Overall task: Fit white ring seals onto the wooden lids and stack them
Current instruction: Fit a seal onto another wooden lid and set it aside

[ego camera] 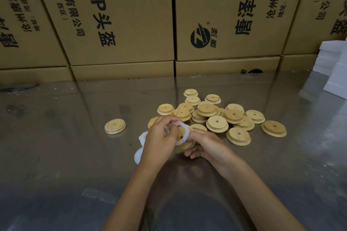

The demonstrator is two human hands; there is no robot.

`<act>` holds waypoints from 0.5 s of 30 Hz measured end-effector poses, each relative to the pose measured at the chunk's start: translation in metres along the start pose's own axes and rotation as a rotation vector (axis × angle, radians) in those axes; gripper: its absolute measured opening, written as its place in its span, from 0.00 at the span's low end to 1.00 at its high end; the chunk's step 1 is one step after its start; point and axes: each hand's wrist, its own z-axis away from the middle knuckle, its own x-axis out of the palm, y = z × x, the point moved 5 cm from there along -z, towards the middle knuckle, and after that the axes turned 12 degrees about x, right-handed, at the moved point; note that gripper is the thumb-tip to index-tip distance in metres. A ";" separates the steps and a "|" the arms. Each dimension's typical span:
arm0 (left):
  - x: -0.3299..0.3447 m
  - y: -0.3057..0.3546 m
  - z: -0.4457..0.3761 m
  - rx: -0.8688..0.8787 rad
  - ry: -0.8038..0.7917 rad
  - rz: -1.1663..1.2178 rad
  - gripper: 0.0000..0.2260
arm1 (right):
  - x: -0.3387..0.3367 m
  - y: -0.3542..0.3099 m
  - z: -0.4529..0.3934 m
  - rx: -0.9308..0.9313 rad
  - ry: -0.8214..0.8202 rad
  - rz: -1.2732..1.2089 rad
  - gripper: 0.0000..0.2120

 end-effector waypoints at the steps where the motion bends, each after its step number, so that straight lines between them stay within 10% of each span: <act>1: -0.001 0.000 0.000 0.007 0.014 -0.011 0.12 | 0.000 0.000 0.000 -0.001 0.002 -0.006 0.09; 15: -0.003 0.005 0.002 0.092 -0.007 -0.142 0.13 | -0.002 0.001 -0.001 -0.010 -0.016 -0.090 0.08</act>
